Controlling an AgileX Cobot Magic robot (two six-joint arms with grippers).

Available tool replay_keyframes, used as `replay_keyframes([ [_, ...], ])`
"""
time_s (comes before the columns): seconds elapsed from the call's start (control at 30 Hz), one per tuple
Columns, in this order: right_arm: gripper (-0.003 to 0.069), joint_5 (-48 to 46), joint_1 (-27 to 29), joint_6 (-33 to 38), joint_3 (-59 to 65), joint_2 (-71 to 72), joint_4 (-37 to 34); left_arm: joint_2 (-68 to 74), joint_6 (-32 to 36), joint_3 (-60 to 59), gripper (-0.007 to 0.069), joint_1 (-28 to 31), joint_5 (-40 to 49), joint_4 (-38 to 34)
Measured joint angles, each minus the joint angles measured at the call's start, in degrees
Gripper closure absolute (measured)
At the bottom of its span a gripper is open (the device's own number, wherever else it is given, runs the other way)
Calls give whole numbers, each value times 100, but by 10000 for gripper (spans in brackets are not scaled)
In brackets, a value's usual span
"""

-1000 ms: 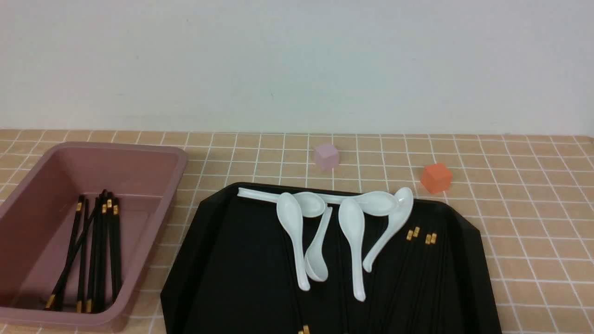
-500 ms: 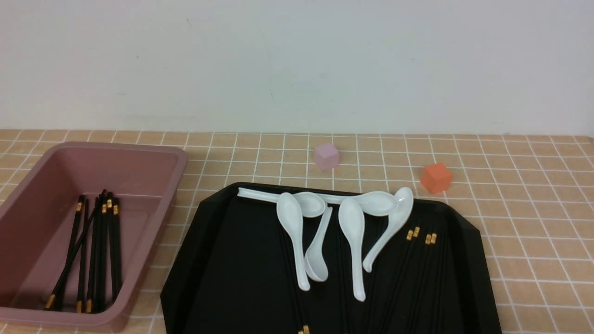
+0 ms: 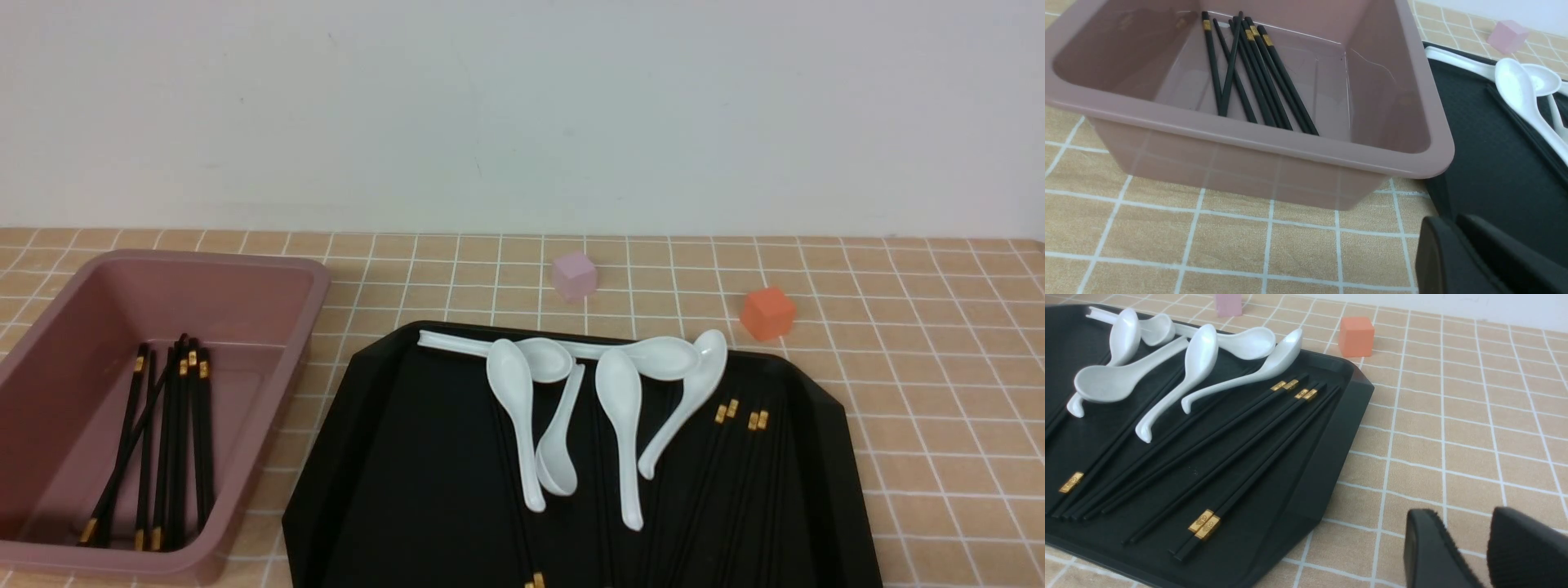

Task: On brown tablecloth take chopsticks from black tray and put them in box.
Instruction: 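Reach over to the black tray and grasp a pair of chopsticks with the left gripper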

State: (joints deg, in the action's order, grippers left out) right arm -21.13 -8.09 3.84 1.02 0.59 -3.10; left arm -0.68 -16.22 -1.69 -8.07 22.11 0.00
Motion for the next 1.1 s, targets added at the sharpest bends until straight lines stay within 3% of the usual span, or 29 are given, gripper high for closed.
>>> replay_keyframes([
  [0.47,419,0,0,0,0,0,0,0,0,0,564,0,-548,-214],
  [0.63,419,0,0,0,0,0,0,0,-184,0,564,0,-607,-1565],
  [0.7,419,0,0,0,0,0,0,0,-562,0,560,0,-607,-2698],
  [0.9,419,0,0,0,0,0,0,0,-1275,0,552,0,-714,-5109],
  [1.1,419,0,0,0,0,0,0,0,-1328,0,550,0,-1589,-6341],
])
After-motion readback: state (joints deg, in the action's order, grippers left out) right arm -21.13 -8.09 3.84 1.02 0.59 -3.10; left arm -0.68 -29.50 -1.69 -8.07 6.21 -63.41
